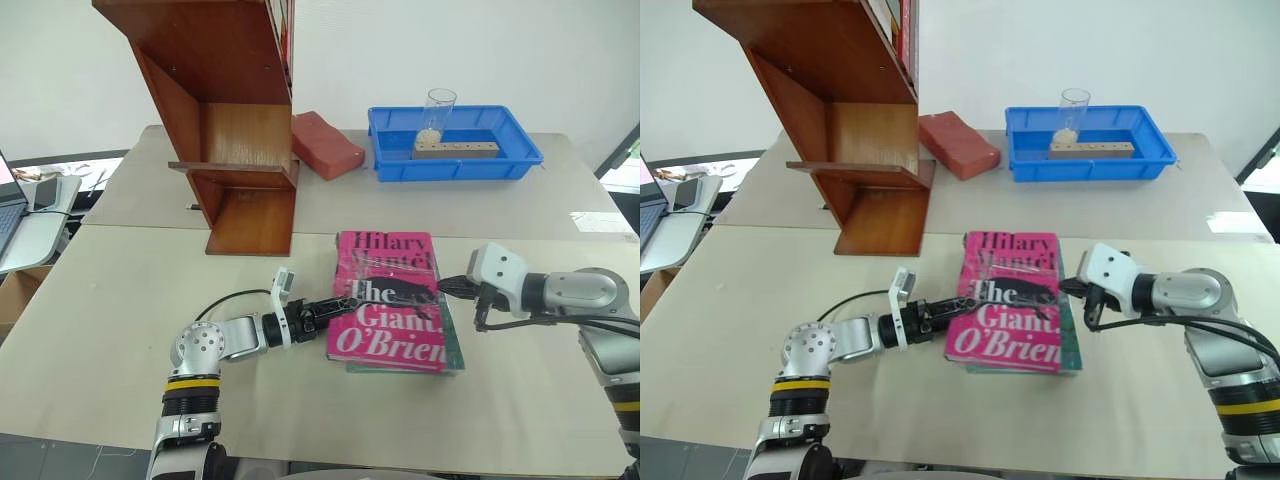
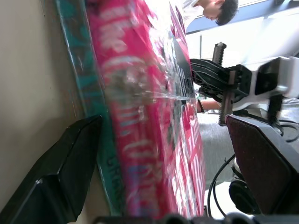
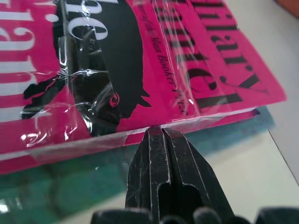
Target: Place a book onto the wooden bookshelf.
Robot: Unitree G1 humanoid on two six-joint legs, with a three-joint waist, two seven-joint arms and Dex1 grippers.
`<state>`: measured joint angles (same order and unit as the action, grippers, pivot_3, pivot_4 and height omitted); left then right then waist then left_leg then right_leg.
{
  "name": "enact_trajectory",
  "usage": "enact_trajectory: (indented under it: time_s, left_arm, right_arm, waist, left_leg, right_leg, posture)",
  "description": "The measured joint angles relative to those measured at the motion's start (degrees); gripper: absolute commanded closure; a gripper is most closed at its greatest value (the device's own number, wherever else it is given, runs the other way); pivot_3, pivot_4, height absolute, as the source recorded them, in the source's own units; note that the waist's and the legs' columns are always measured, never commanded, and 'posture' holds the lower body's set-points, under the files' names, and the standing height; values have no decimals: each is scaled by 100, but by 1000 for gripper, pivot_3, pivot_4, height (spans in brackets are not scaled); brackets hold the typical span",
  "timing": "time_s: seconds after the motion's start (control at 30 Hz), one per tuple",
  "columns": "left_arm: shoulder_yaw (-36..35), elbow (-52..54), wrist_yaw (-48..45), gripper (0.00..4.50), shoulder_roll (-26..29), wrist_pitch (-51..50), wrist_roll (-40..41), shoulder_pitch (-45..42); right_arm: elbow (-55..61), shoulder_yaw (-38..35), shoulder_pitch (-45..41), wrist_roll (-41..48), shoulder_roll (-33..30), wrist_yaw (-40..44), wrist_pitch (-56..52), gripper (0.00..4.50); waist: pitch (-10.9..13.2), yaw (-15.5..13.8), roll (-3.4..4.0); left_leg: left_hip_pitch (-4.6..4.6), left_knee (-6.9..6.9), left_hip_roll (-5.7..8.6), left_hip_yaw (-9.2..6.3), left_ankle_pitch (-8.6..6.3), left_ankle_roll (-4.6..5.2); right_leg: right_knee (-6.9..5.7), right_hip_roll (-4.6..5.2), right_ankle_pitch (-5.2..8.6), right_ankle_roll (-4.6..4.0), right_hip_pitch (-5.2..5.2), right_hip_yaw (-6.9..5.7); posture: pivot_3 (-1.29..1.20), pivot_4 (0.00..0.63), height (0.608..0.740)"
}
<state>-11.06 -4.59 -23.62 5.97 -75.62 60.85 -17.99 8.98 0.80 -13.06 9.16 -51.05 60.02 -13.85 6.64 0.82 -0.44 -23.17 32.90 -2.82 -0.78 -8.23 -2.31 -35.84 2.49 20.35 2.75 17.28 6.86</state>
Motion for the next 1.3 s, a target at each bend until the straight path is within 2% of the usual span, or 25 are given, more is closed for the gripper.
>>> enact_trajectory:
  time_s: [0.23,0.33,0.53,0.6,0.77,0.93,1.07,1.17,1.3]
  left_arm:
    - [-11,147,-4,0,37,-51,4,71]
    - [-23,214,-29,763,68,-55,18,88]
    - [19,367,-168,3647,150,-46,19,140]
    - [81,413,-209,4359,167,-34,5,143]
    - [450,804,-494,4442,441,193,-138,231]
    - [577,1804,-1173,4442,1495,1077,-568,67]
    - [739,2447,-1907,4442,2674,2439,-1646,-786]
    - [1150,2794,-2304,4442,2904,3228,-2223,-1219]
    - [1728,2876,-2539,4442,2915,4481,-3222,-1479]
  right_arm:
    - [159,28,-63,114,0,20,-221,4487]
    - [167,44,-71,114,0,42,-276,4500]
    - [221,46,-150,133,0,95,-336,4500]
    - [262,44,-151,175,-1,105,-360,4500]
    - [419,-35,-112,355,-86,116,-513,4500]
    - [575,-740,98,613,-597,203,-798,4500]
    - [795,-1480,74,1262,-988,386,-1448,4500]
    - [1140,-1718,52,1695,-1137,479,-1885,4500]
    - [1703,-1775,32,2260,-1155,470,-2382,4500]
  waist:
    - [0,2,0]
    - [0,4,0]
    - [1,-3,-1]
    - [1,-6,-1]
    - [2,3,-1]
    - [9,1,-6]
    - [19,-16,2]
    - [18,-16,8]
    - [18,-8,8]
  left_leg:
    - [0,-1,0,-3,0,0]
    - [0,-2,1,-4,0,0]
    - [-4,-2,1,-5,0,0]
    - [-3,-2,1,-5,0,0]
    - [-5,-7,1,-7,0,0]
    - [-3,-12,1,-9,-1,-2]
    - [-7,-17,1,-7,-1,-3]
    - [-10,-23,1,-6,-4,2]
    - [-35,-24,0,-6,-4,5]
  right_leg:
    - [2,0,0,0,1,-1]
    - [2,0,0,0,1,-1]
    - [4,0,0,0,3,-2]
    - [5,0,0,0,2,-2]
    - [5,0,0,-1,7,-2]
    - [9,-1,-1,-5,8,-3]
    - [32,2,-1,-7,14,-4]
    - [81,4,-3,-6,1,-3]
    - [77,1,-5,-4,-1,0]
  posture:
    - [0,150,725]
    - [0,150,725]
    - [0,150,725]
    - [0,150,725]
    - [0,150,725]
    - [0,150,725]
    - [0,150,725]
    - [0,150,725]
    - [0,150,725]
